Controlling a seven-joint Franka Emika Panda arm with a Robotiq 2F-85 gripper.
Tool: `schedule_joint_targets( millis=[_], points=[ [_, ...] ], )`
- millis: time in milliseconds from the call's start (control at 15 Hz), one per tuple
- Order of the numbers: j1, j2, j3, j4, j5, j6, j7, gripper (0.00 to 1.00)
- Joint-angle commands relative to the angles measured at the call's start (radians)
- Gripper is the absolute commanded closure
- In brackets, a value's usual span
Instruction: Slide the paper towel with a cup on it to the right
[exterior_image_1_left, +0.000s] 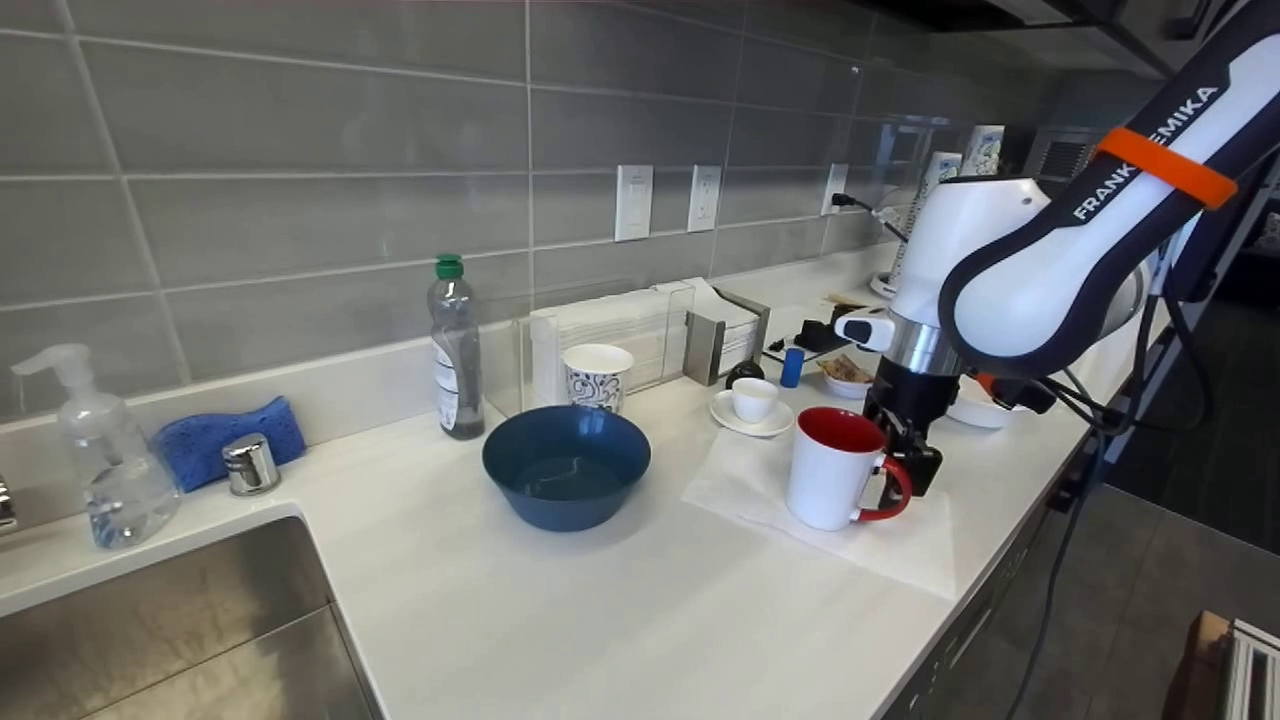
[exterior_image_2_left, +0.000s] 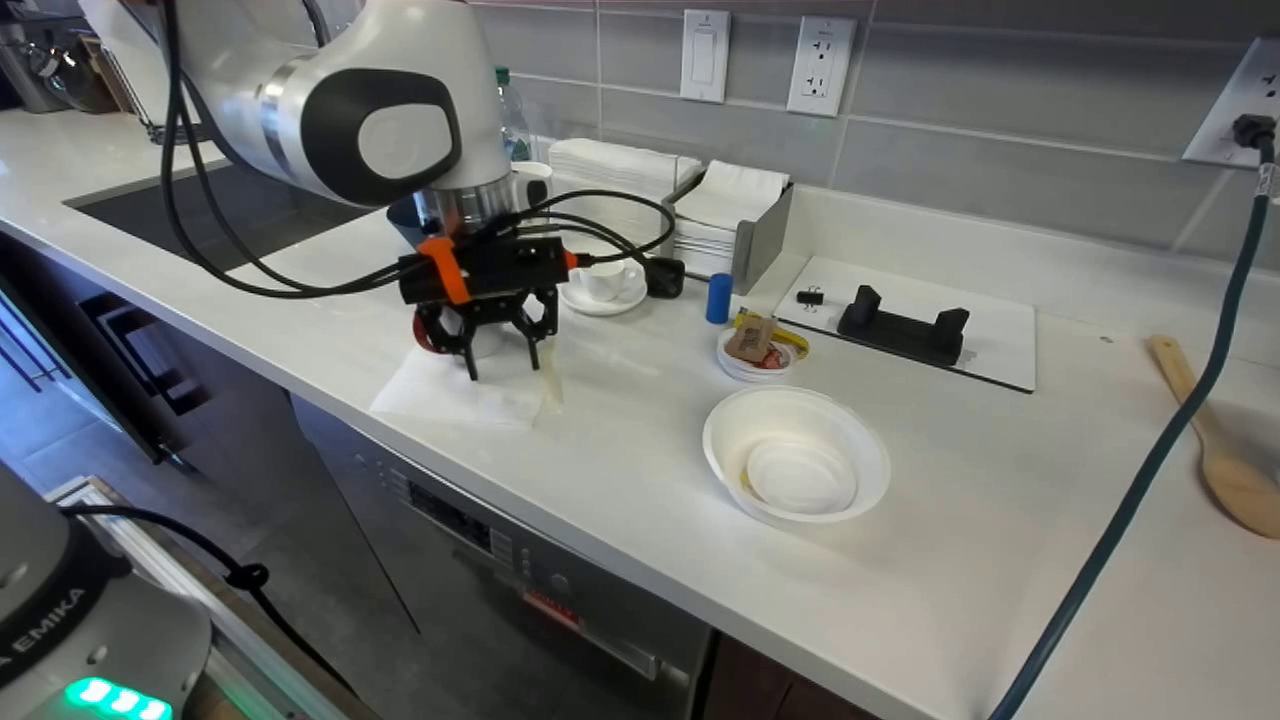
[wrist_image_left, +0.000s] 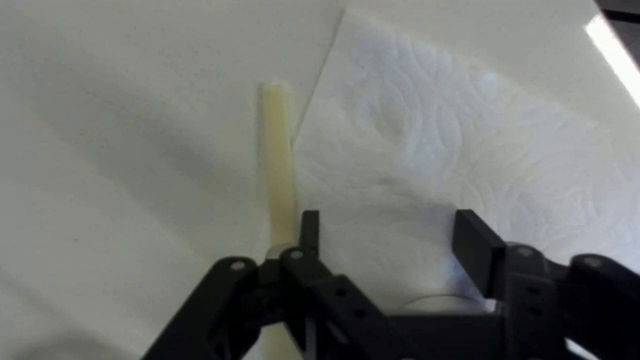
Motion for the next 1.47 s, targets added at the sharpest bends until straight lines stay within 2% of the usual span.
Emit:
schedule_joint_targets(
  millis=[0,533,933,1133,1333,1400],
  points=[
    [0.002,-0.036,-0.003,-0.004,0.028,-0.035,-0.033,0.01],
    [-0.004,-0.126,-0.038,-0.008,0.022,-0.110,-0.086,0.00],
    [0.006,-0.283,-0.086,-0.014,0.031,-0.211,-0.104,0.00],
    [0.046,-0.390,-0.111,-0.013,0.109,-0.262,-0.121,0.00],
    [0.117,-0.511,-0.122,-0.015,0.245,-0.303,-0.079,0.00],
    [0.137,-0.550,-0.111,-0.016,0.289,-0.321,-0.028,0.00]
  ],
)
